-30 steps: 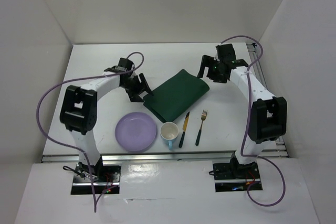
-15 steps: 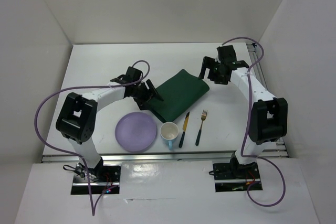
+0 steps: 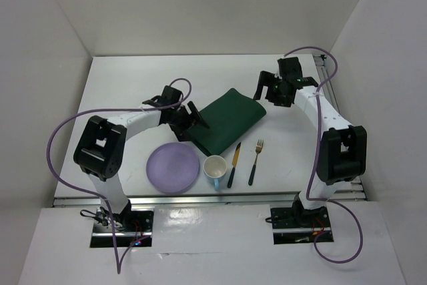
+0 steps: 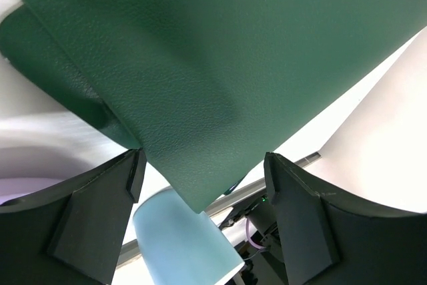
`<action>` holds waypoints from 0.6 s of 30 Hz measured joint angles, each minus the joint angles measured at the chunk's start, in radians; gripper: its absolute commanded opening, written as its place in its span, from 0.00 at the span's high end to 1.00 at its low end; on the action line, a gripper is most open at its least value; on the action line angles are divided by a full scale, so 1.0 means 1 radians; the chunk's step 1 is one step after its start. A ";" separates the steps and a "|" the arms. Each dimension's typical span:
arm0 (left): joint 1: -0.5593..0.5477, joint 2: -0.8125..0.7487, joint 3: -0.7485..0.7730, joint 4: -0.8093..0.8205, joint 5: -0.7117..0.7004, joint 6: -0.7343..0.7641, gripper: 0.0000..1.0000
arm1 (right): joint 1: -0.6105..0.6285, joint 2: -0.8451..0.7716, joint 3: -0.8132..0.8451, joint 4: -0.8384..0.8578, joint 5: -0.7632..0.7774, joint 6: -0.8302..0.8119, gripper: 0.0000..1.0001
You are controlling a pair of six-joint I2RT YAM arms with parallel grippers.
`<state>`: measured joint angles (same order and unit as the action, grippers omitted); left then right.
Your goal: Set the dinner table for one person
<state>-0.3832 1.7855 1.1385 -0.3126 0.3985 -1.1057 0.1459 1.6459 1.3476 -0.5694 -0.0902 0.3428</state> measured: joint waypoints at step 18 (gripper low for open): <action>-0.018 0.076 0.000 0.007 -0.008 -0.019 0.09 | 0.000 0.000 0.000 -0.001 -0.001 -0.008 0.00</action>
<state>-0.4007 1.8610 1.1381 -0.3054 0.3901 -1.1244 0.1459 1.6455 1.3476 -0.5701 -0.0910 0.3344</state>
